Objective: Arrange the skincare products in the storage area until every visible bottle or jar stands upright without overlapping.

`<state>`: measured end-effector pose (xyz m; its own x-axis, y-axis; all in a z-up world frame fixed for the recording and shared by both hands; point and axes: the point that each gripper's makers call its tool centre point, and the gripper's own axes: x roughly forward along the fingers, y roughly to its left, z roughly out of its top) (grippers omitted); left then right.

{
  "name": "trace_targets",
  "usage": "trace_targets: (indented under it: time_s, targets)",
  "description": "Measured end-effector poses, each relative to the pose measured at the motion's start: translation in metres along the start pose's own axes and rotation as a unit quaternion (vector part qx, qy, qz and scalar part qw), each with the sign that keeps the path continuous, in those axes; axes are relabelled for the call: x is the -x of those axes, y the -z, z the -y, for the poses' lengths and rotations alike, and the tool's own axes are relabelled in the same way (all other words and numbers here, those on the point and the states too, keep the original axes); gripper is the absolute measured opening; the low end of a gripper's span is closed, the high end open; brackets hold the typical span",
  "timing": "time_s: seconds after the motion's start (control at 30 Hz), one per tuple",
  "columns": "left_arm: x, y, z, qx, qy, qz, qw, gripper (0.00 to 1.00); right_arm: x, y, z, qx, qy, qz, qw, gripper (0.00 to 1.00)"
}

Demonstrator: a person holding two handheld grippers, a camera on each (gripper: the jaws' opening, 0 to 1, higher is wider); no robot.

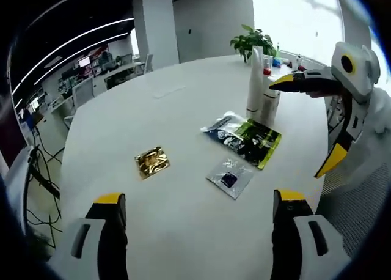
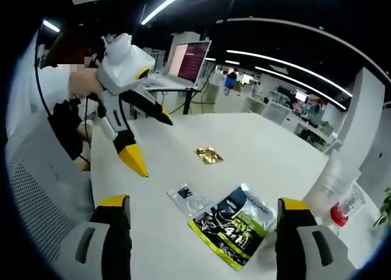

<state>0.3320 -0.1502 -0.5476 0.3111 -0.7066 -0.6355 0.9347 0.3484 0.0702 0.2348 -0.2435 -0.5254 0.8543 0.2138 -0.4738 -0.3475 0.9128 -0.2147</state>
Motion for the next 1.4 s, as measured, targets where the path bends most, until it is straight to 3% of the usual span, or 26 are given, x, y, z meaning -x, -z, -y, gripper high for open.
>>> trace_targets:
  time_s: [0.23, 0.6, 0.87, 1.0, 1.4]
  targets:
    - [-0.018, -0.005, -0.01, -0.005, 0.005, -0.01, 0.9999, 0.92, -0.002, 0.004, 0.002, -0.006, 0.0, -0.004, 1.0, 0.97]
    - [-0.057, -0.017, -0.03, 0.041, 0.008, 0.004, 0.9991, 0.83, -0.005, 0.003, -0.001, -0.01, -0.006, -0.004, 0.9999, 0.94]
    - [-0.079, -0.014, -0.059, 0.049, -0.023, -0.004, 0.9985, 0.72, -0.005, 0.004, 0.003, -0.016, -0.001, -0.005, 0.9999, 0.94]
    - [-0.083, -0.016, -0.069, 0.054, -0.047, 0.002, 0.9975, 0.56, -0.006, 0.005, 0.002, -0.012, -0.002, -0.009, 0.9999, 0.94]
    - [-0.112, -0.005, -0.09, 0.074, -0.059, -0.023, 0.9953, 0.51, -0.007, 0.009, 0.004, -0.01, 0.001, -0.017, 0.9998, 0.93]
